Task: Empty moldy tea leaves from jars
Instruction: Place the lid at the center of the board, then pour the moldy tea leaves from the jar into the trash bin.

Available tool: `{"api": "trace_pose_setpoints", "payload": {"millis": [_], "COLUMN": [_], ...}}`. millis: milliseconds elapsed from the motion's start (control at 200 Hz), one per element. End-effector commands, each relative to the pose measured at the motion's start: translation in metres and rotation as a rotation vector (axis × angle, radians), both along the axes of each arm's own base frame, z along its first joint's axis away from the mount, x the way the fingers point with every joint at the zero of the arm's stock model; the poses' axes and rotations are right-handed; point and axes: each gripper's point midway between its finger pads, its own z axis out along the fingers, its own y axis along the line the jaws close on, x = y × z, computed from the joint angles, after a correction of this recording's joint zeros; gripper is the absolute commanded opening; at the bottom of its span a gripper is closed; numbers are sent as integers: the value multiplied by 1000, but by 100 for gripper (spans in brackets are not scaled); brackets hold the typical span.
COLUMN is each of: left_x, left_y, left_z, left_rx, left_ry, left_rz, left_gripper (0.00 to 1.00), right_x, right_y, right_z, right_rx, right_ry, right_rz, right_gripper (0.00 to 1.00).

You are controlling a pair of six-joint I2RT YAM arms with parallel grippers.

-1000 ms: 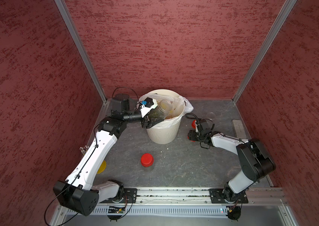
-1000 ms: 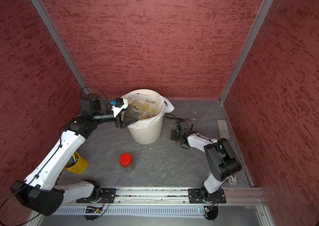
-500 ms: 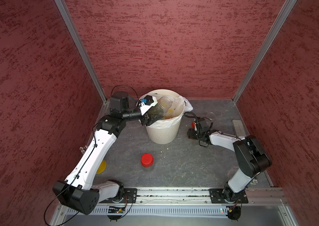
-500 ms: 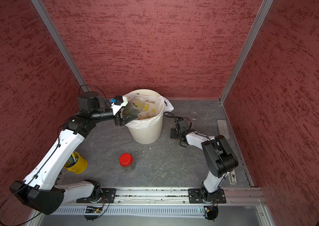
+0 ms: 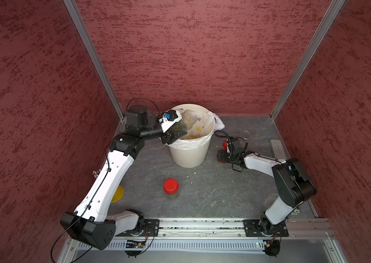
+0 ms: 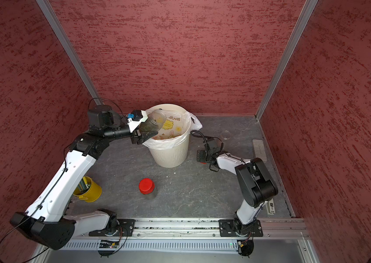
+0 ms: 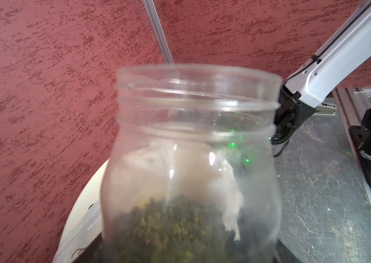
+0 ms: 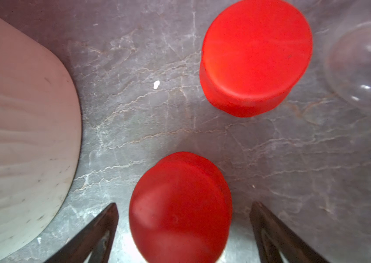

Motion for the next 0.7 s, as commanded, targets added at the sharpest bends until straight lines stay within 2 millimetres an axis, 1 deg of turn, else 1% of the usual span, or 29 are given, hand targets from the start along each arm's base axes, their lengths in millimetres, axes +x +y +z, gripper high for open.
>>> {"api": "trace_pose_setpoints", "payload": {"millis": [0,155,180,185,200,336,406,556,691], "left_x": [12,31,35,36,38,56,65,69,73], "left_y": [8,18,20,21,22,31,37,39,44], "left_z": [10,0,-3,-3,-4,-17,-22,-18,-16], "left_rx": [38,127,150,155,168,345,437,549,697], "left_ry": [-64,-90,-89,-90,-91,-145,-178,-287,-409], "left_rz": [60,137,154,156,164,234,265,301,354], "left_gripper": [71,71,71,71,71,71,70,70,69], "right_x": [1,-6,-8,-8,-10,-20,-25,-29,-27], "right_y": [-8,-14,-16,-17,-17,-26,-30,-43,-51], "right_z": [28,57,58,63,69,101,122,166,191], "right_rx": [11,16,10,14,18,40,57,85,104], "right_ry": [-64,-112,-110,-122,-136,-198,-242,-340,-395], "right_rz": [-40,-52,-58,-58,-58,-75,-84,-118,-118], "right_gripper": [98,99,99,99,99,99,99,99,99]}}
